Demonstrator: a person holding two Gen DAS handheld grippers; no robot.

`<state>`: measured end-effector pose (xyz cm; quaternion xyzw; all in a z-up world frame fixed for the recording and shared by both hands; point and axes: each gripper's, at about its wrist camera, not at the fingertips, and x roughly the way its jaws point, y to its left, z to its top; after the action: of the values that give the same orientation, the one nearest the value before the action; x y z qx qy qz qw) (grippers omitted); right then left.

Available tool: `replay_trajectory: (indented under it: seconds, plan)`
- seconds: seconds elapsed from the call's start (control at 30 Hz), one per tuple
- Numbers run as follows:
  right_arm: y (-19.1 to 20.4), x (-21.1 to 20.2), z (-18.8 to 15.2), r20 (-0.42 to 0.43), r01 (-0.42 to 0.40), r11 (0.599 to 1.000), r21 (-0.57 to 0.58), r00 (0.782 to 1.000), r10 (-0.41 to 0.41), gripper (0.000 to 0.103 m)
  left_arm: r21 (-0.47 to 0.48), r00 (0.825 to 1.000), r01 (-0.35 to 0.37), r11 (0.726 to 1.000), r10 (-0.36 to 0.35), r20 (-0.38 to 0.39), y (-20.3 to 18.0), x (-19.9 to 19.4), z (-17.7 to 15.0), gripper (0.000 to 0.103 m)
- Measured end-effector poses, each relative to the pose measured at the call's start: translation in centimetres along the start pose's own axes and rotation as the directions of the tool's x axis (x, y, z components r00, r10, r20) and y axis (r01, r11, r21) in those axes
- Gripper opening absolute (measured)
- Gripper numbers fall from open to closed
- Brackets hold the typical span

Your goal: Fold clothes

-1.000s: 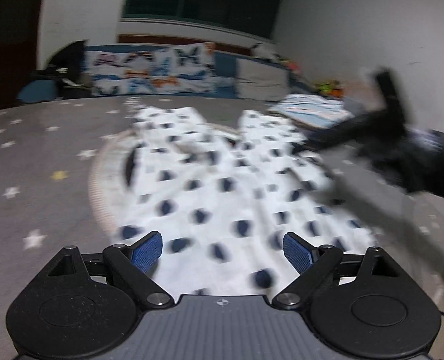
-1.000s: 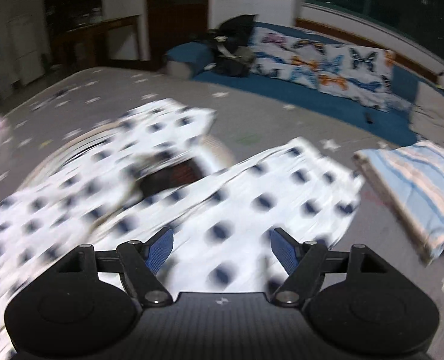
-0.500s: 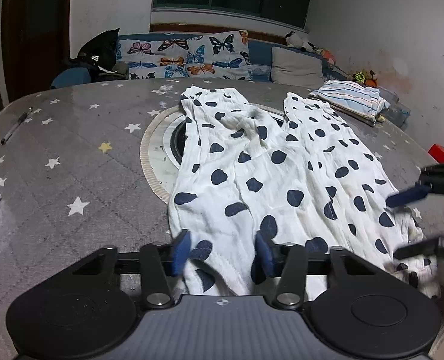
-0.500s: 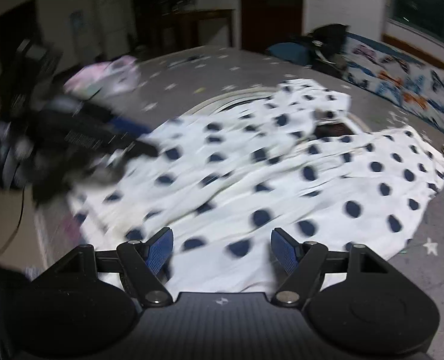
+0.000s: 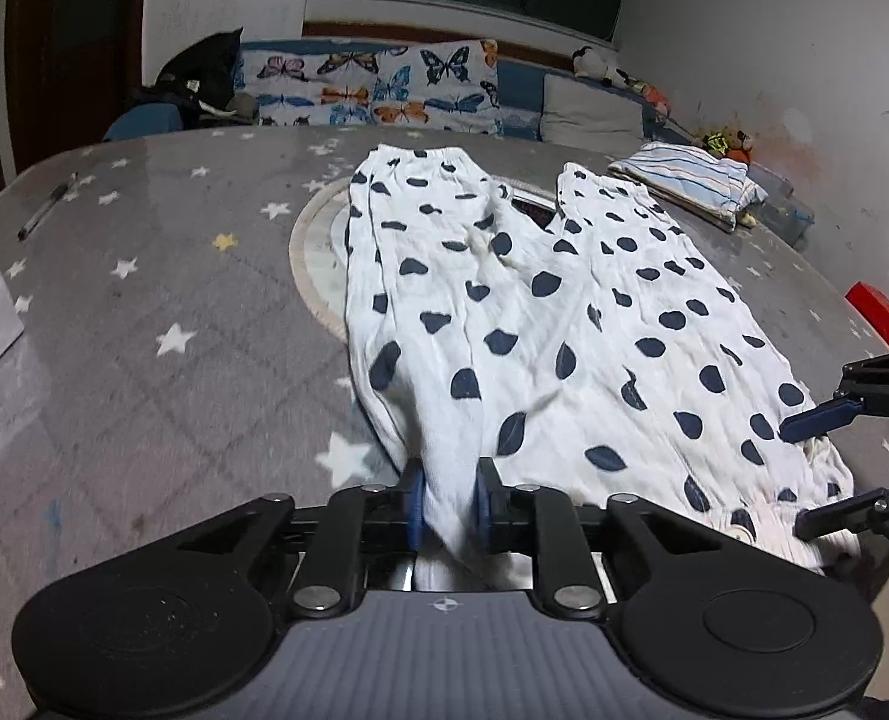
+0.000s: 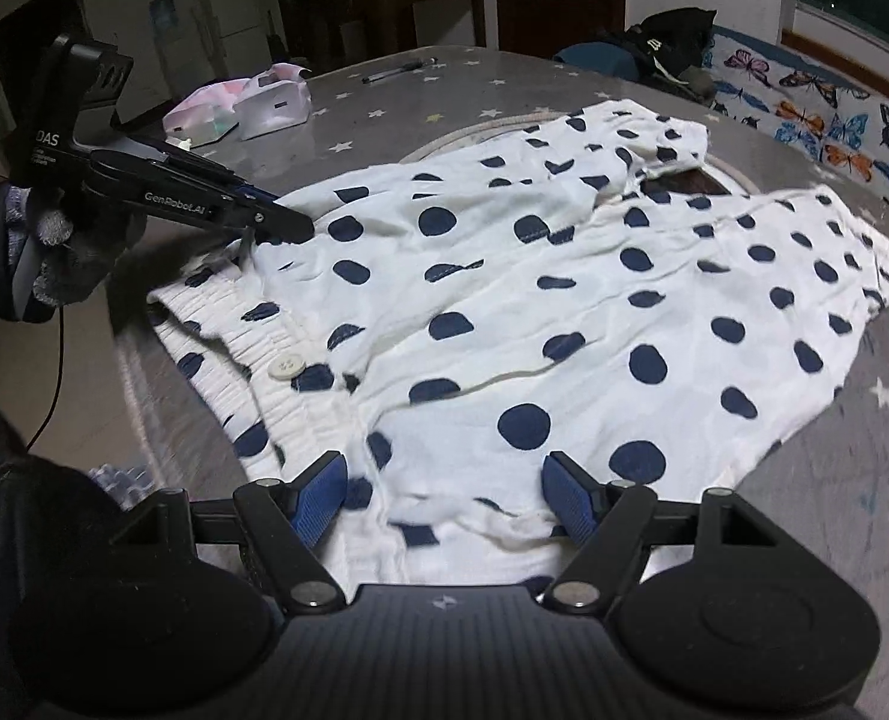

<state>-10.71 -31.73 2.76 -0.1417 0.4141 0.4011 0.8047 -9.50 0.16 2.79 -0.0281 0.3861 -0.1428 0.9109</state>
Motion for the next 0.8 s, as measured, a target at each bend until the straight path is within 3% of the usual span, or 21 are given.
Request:
replay_trajectory:
  seconds: [0.23,0.47,0.8]
  plan:
    - [-1.4,-2.1,1.1,0.048,-0.037,0.997,0.066,0.998,0.034,0.074,0.061,0.998,-0.023,0.998,0.019,0.061,0.1,-0.8,2.9,0.042]
    - [-5.5,-1.5,3.5,0.112,0.095,0.986,0.137,0.988,-0.11,0.074,0.092,0.993,-0.034,0.995,0.023,0.112,-0.3,2.3,6.9,0.045]
    - [-10.5,2.4,4.9,0.124,0.178,0.96,0.217,0.97,-0.208,0.074,0.093,0.997,-0.018,0.996,0.011,0.078,-0.2,10.1,11.8,0.045]
